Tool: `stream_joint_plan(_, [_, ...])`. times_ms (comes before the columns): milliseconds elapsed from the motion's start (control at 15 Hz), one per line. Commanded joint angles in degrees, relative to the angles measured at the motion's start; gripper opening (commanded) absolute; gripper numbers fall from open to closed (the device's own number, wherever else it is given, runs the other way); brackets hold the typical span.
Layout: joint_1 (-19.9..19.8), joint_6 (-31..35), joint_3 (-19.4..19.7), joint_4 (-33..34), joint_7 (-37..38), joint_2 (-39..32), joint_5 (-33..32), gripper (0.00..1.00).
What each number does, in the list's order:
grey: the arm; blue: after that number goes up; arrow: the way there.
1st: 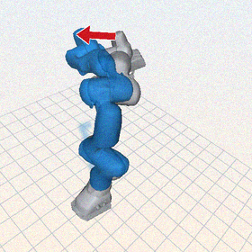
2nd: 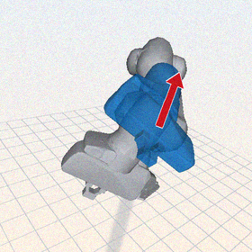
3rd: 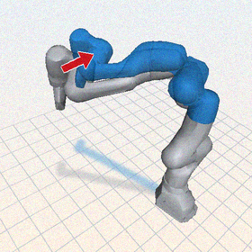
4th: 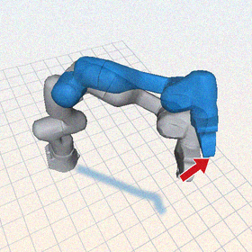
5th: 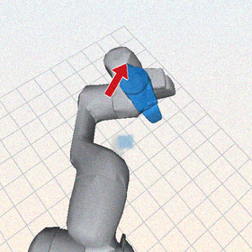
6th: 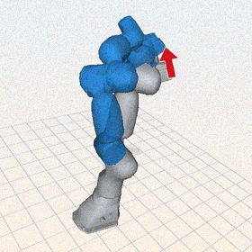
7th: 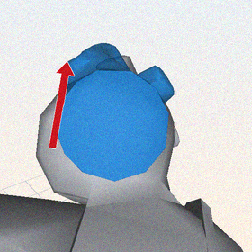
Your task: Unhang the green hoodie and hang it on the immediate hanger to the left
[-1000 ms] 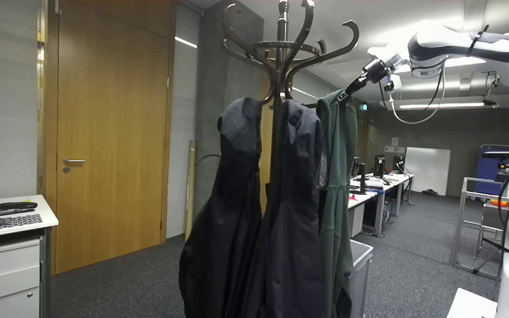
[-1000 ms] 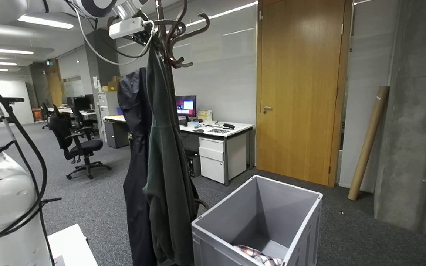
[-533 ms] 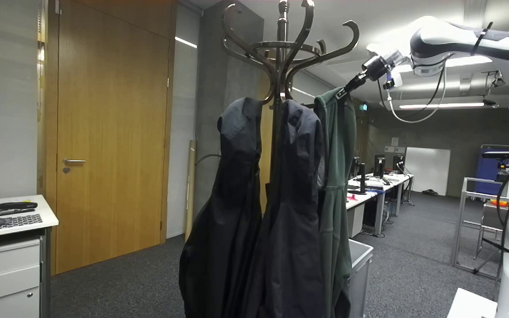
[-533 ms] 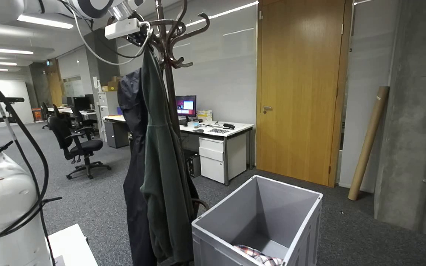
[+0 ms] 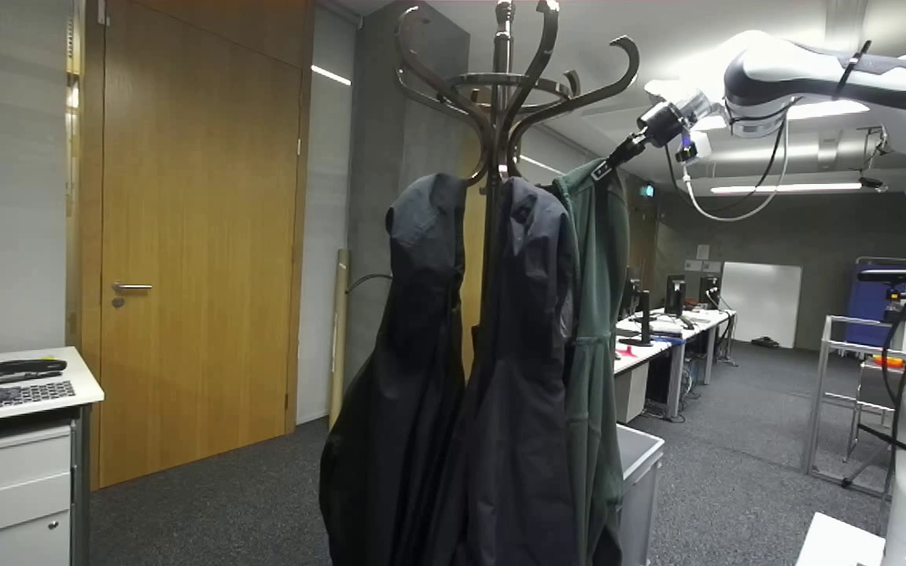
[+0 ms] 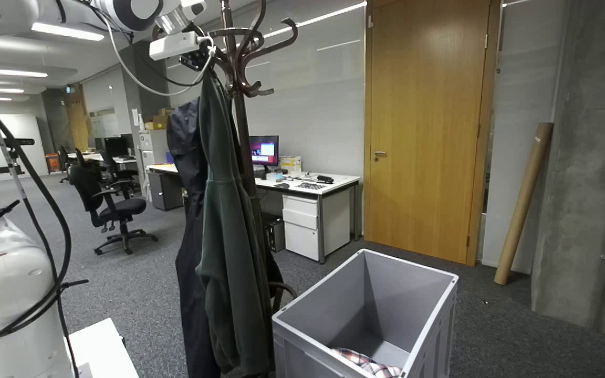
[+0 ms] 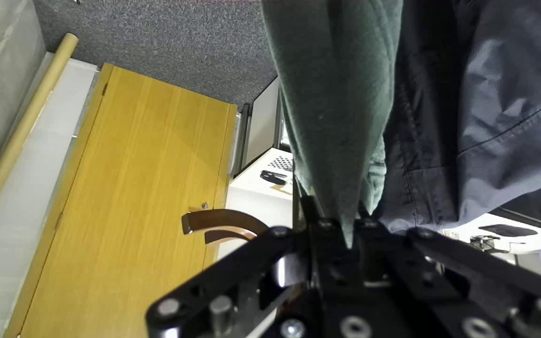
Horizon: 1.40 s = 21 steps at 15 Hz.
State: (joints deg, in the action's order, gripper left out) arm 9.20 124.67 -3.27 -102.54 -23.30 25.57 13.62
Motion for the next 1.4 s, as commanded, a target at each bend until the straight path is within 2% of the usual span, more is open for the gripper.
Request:
stream_joint_plan(0, [0.91, 0.80, -0.18, 1.45, 1.85, -1.60, -1.27, 0.01])
stream_joint_plan(1333, [0.90, 0.95, -2.11, 9.73, 3.07, -8.36, -1.87, 0.01])
